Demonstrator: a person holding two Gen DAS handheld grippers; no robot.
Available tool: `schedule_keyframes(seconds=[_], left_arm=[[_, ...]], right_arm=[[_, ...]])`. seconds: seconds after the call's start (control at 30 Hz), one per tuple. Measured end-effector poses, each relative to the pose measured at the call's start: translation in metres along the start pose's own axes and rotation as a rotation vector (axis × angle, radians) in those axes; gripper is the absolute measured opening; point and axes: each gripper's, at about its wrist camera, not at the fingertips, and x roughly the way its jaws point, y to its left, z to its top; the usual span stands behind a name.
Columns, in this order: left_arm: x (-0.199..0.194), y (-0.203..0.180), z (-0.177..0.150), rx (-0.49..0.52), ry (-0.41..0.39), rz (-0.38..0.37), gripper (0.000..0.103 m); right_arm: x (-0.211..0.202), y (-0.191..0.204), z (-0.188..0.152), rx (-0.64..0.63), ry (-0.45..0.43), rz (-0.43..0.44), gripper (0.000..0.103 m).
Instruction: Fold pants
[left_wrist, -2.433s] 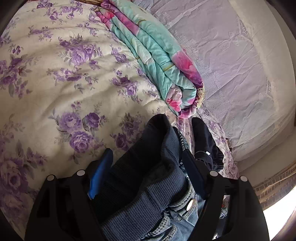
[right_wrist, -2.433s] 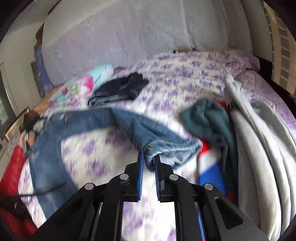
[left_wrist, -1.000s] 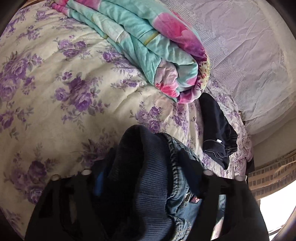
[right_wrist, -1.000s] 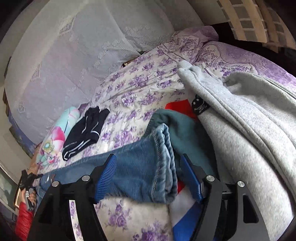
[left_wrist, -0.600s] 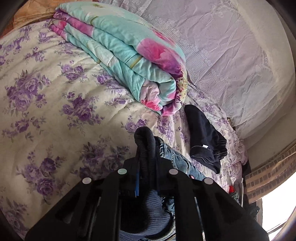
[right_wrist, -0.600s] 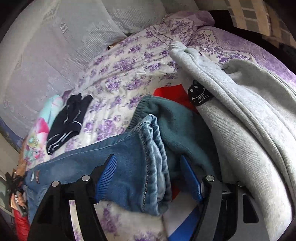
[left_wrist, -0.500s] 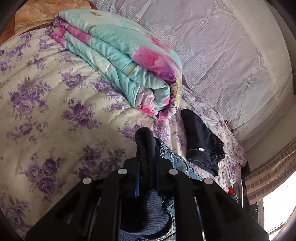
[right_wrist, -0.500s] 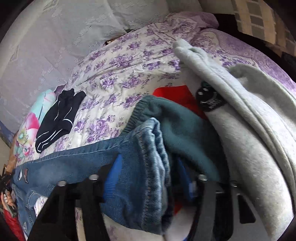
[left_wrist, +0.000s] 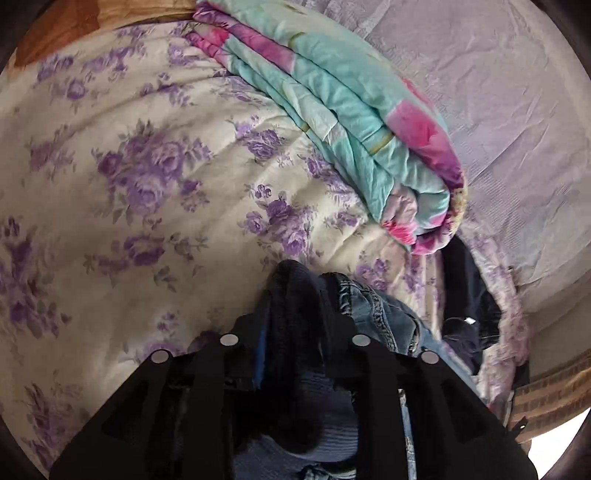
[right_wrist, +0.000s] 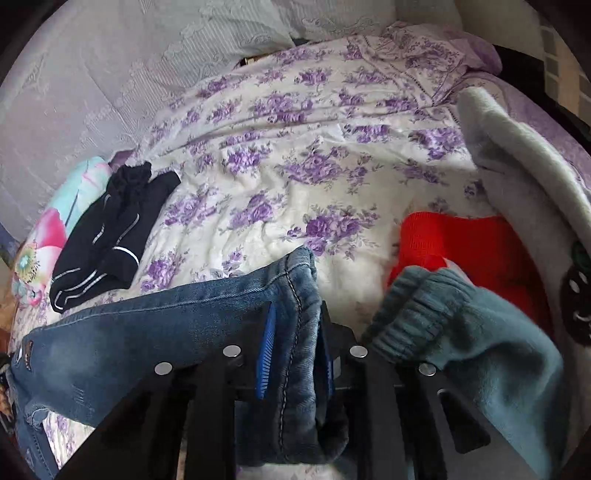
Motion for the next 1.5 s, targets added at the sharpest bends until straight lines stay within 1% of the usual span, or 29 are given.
schedule_keyframes(seconds=[0.07, 0.1, 0.13, 0.17, 0.2, 0.23, 0.27, 0.3, 0.33, 0.37, 0.43, 0.5, 0.57, 0.6, 0.63, 0.67, 0.7, 0.73, 0.83, 0.9, 0.97, 1.03, 1.1, 1.13, 1.23, 1.3, 1.37, 1.47, 1.5], left_arm=[[-0.022, 0.01, 0.0, -0.003, -0.017, -0.056, 0.026], [-0.036, 0.012, -0.001, 0.009, -0.042, -0.06, 0.027], [-0.051, 0.014, -0.002, 0.026, -0.066, -0.06, 0.029], [-0.065, 0.016, -0.003, 0.041, -0.083, -0.064, 0.033], [-0.078, 0.017, -0.006, 0.052, -0.095, -0.066, 0.042], [-0.09, 0.019, -0.01, 0.061, -0.104, -0.065, 0.045], [-0.099, 0.02, -0.016, 0.073, -0.106, -0.058, 0.051], [-0.105, 0.02, -0.021, 0.09, -0.1, -0.043, 0.054], [-0.11, 0.022, -0.027, 0.109, -0.094, -0.024, 0.054], [-0.116, 0.025, -0.033, 0.122, -0.094, -0.001, 0.054], [-0.124, 0.032, -0.046, 0.125, -0.085, 0.032, 0.054], [-0.134, 0.042, -0.058, 0.113, -0.073, 0.016, 0.054], [-0.145, 0.052, -0.071, 0.106, -0.064, 0.011, 0.055], [-0.149, 0.055, -0.077, 0.109, -0.058, 0.014, 0.058], [-0.15, 0.059, -0.082, 0.111, -0.045, 0.015, 0.06], [-0.149, 0.062, -0.087, 0.106, -0.025, 0.01, 0.063], [-0.144, 0.064, -0.091, 0.096, 0.001, -0.004, 0.063], [-0.138, 0.067, -0.095, 0.08, 0.032, -0.026, 0.063], [-0.111, 0.066, -0.102, 0.033, 0.106, -0.091, 0.063], [-0.092, 0.059, -0.101, 0.044, 0.124, -0.091, 0.063], [-0.081, 0.053, -0.096, 0.049, 0.104, -0.099, 0.063], [-0.073, 0.049, -0.092, 0.05, 0.105, -0.113, 0.061], [-0.07, 0.051, -0.092, 0.045, 0.091, -0.101, 0.045], [-0.07, 0.053, -0.093, 0.05, 0.082, -0.095, 0.042], [-0.073, 0.064, -0.096, 0.043, 0.061, -0.137, 0.026], [-0.075, 0.071, -0.096, 0.02, 0.06, -0.176, 0.024], [-0.074, 0.07, -0.096, 0.02, 0.057, -0.176, 0.023], [-0.076, 0.067, -0.099, 0.035, 0.037, -0.16, 0.023], [-0.078, 0.067, -0.099, 0.029, 0.034, -0.162, 0.023]], right_arm=[[-0.033, 0.006, -0.004, -0.025, -0.072, 0.008, 0.027], [-0.048, 0.012, -0.007, -0.052, -0.103, 0.008, 0.028], [-0.057, 0.018, -0.01, -0.087, -0.114, 0.017, 0.034], [-0.06, 0.026, -0.016, -0.128, -0.104, 0.028, 0.039], [-0.057, 0.033, -0.024, -0.174, -0.071, 0.017, 0.048], [-0.046, 0.037, -0.031, -0.205, -0.022, -0.015, 0.053], [-0.031, 0.037, -0.038, -0.22, 0.027, -0.058, 0.053], [-0.013, 0.031, -0.044, -0.229, 0.063, -0.108, 0.054], [0.0, 0.02, -0.048, -0.204, 0.094, -0.115, 0.062], [-0.002, 0.008, -0.041, -0.131, 0.089, -0.062, 0.062], [-0.017, -0.005, -0.033, -0.021, 0.078, -0.043, 0.048], [-0.044, -0.005, -0.038, 0.005, 0.003, 0.039, 0.051], [-0.055, 0.005, -0.05, -0.055, -0.002, 0.042, 0.064], [-0.049, 0.008, -0.056, -0.086, 0.029, 0.03, 0.078], [-0.033, 0.007, -0.062, -0.099, 0.091, 0.009, 0.085], [-0.017, 0.004, -0.068, -0.112, 0.135, -0.007, 0.086], [-0.019, 0.009, -0.066, -0.136, 0.117, 0.0, 0.093], [-0.021, 0.014, -0.064, -0.141, 0.131, -0.021, 0.096], [-0.033, 0.02, -0.071, -0.146, 0.112, -0.009, 0.095], [-0.061, 0.015, -0.078, -0.09, 0.085, 0.072, 0.095], [-0.097, 0.006, -0.09, -0.039, 0.057, 0.166, 0.095], [-0.134, -0.003, -0.106, -0.009, 0.055, 0.226, 0.095], [-0.168, -0.016, -0.128, 0.026, 0.076, 0.265, 0.095], [-0.184, -0.023, -0.14, 0.047, 0.088, 0.267, 0.095], [-0.226, -0.049, -0.176, 0.14, 0.115, 0.234, 0.095], [-0.242, -0.062, -0.196, 0.189, 0.148, 0.217, 0.095], [-0.245, -0.068, -0.213, 0.211, 0.159, 0.219, 0.095], [-0.232, -0.06, -0.229, 0.182, 0.183, 0.256, 0.088], [-0.222, -0.056, -0.234, 0.177, 0.206, 0.249, 0.082]])
